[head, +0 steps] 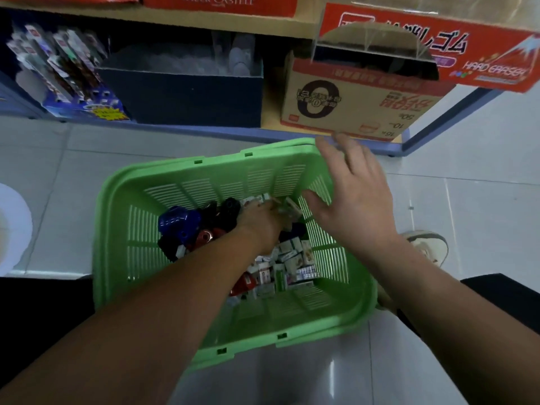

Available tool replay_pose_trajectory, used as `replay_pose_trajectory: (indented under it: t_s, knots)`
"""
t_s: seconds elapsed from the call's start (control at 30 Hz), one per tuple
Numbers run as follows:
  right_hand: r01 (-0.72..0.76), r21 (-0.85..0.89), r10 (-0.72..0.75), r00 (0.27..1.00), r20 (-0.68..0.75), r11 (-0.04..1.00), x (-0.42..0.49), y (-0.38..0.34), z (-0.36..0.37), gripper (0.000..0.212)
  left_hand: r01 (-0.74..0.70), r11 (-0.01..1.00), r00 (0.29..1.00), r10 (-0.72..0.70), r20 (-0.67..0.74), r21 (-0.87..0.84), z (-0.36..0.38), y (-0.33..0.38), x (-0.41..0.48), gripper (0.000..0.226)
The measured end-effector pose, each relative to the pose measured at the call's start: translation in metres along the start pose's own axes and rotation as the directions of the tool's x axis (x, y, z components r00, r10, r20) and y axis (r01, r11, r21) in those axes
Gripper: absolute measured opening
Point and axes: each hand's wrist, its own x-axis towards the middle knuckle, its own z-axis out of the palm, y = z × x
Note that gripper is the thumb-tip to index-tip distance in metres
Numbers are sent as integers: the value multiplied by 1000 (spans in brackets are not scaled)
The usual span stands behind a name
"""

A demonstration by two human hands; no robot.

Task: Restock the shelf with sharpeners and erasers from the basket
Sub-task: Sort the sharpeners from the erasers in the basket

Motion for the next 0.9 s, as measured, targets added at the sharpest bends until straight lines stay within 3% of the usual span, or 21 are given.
replay_pose_trajectory:
  t_s: [0.07,0.13,0.17,0.23,0.33,0.4,0.47,0.67,0.8,0.9]
  knots:
    - [-350,124,307,912,271,928,-2,13,0,89,-19,999,999,18,-40,-35,-1,0,2,63]
    - [-588,354,431,793,431,727,-1,22,3,63,-40,989,996,29,-80,-142,1,0,1,60]
    - [-620,432,439,778,450,655,-1,23,6,42,-24,981,995,6,-96,-192,4,-1,0,58]
    - [-614,509,427,788,444,604,0,27,10,17,25,965,982,-73,-176,-260,10,-6,0,58]
    - [-597,567,408,802,435,568,1,31,14,15,23,905,947,-155,-280,-425,12,-3,1,35]
    - [-598,573,413,802,433,561,2,32,16,16,19,848,950,-180,-254,-530,9,9,7,19]
    - [-601,581,414,799,435,549,2,33,18,14,65,773,970,-197,-142,-632,7,25,14,10]
    - [-595,593,417,803,425,542,2,33,18,12,316,535,896,-439,62,-783,5,48,23,50]
    - [-585,572,416,811,411,575,2,33,19,14,383,509,893,-419,168,-771,-5,54,20,46]
    - [-565,562,412,825,387,604,2,32,17,15,331,381,913,-361,190,-864,-4,53,11,64]
